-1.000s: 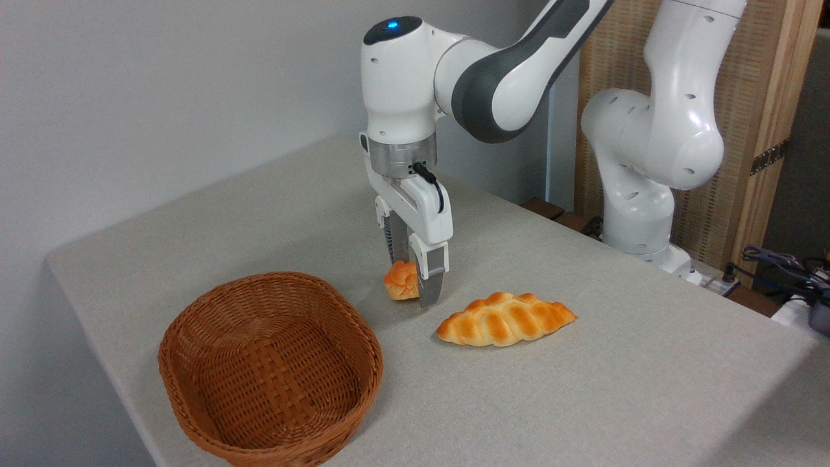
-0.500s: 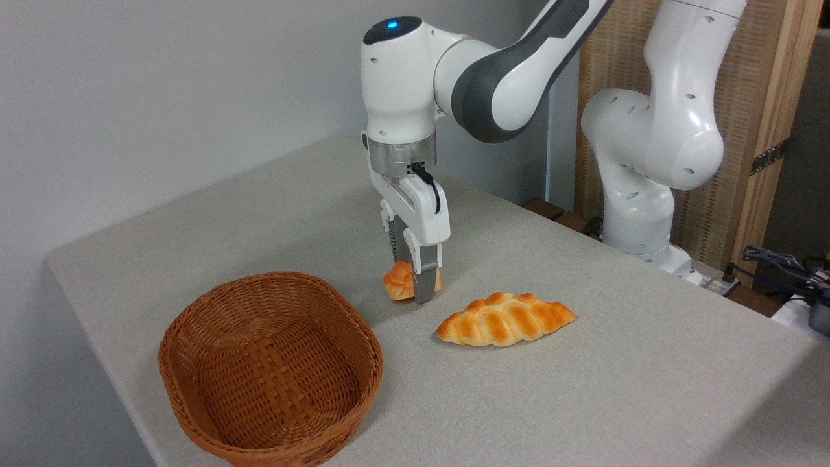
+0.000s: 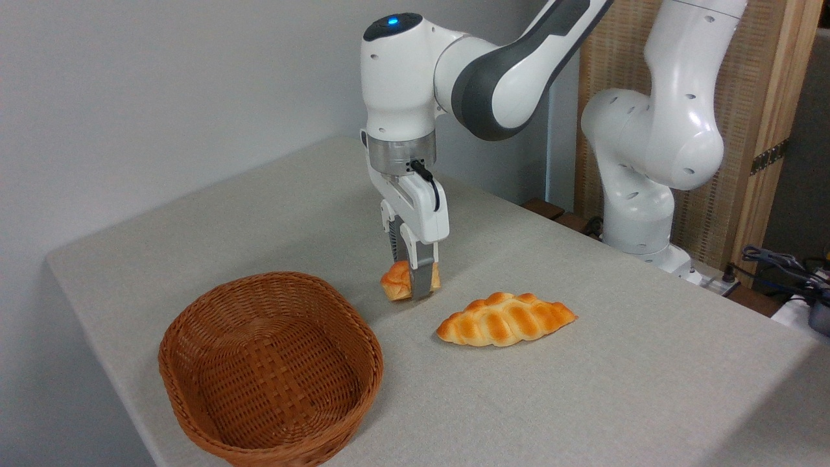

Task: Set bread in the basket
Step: 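Carry the round bun over the wicker basket and lower it inside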

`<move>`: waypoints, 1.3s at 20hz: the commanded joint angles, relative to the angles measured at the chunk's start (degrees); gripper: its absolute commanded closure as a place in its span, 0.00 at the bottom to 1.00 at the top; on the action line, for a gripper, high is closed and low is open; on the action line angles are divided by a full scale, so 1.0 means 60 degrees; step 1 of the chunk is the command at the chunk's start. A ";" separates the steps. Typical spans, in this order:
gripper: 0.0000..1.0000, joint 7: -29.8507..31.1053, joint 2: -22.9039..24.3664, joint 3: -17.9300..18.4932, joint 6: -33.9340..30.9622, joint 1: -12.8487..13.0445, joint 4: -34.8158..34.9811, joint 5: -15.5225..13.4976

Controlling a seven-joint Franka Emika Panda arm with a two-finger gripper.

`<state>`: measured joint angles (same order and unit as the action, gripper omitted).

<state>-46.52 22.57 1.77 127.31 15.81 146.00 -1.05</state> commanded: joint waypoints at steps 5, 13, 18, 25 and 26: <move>0.72 -0.0040 -0.0070 0.0160 -0.1588 -0.0071 -0.1611 -0.0015; 0.56 -0.0084 -0.2089 0.0614 -0.2543 -0.0072 -0.5141 -0.0103; 0.51 -0.0011 -0.4269 0.0526 -0.2484 -0.0028 -0.7075 -0.0718; 0.00 -0.0157 -0.5622 0.0350 -0.2425 0.0089 -0.8060 -0.0557; 0.00 -0.0158 -0.5665 0.0350 -0.2352 0.0089 -0.8060 -0.0557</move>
<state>-46.52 -11.11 3.54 113.83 16.29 99.36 -4.39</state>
